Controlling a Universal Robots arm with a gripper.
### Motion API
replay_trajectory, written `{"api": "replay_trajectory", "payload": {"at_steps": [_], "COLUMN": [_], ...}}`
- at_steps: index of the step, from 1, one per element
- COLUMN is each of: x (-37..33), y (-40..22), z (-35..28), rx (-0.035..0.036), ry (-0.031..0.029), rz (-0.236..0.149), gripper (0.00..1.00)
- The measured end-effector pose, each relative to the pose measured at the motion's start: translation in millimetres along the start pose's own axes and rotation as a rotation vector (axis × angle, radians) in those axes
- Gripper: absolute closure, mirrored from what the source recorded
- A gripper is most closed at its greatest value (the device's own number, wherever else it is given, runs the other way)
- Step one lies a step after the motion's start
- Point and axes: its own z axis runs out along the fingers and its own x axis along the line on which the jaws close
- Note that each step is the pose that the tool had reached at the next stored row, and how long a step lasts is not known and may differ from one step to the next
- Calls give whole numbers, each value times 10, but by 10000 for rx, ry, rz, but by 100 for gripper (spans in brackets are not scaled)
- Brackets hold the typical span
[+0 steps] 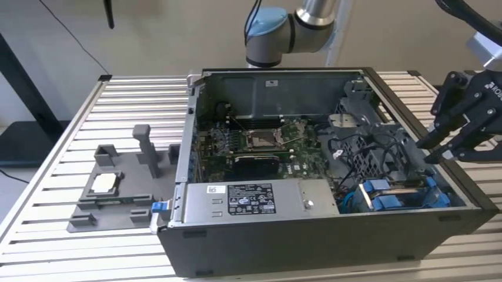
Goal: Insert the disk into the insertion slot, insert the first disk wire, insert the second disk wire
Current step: 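Insert the first disk wire, then insert the second disk wire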
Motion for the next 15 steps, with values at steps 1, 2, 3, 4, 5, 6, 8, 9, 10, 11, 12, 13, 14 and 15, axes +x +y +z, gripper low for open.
{"api": "replay_trajectory", "payload": {"at_steps": [1, 2, 3, 4, 5, 6, 8, 9, 10, 11, 12, 13, 14, 15], "x": [-3, -6, -10, -14, -19, -27, -47, -59, -72, -85, -100, -114, -128, -141], "y": [7, 20, 37, 59, 82, 107, 150, 170, 190, 211, 235, 257, 279, 301], "z": [1, 4, 8, 13, 19, 25, 36, 42, 49, 56, 64, 70, 77, 84], "rx": [119, 232, 333, 414, 486, 552, 645, 682, 720, 754, 791, 824, 855, 884], "ry": [-2, -5, -10, -12, -15, -17, -19, -21, -24, -27, -28, -28, -30, -32], "rz": [-22, -43, -62, -77, -91, -104, -116, -117, -118, -120, -123, -125, -127, -127], "gripper": [67, 67, 67, 67, 67, 67, 67, 67, 67, 67, 67, 67, 67, 67]}}
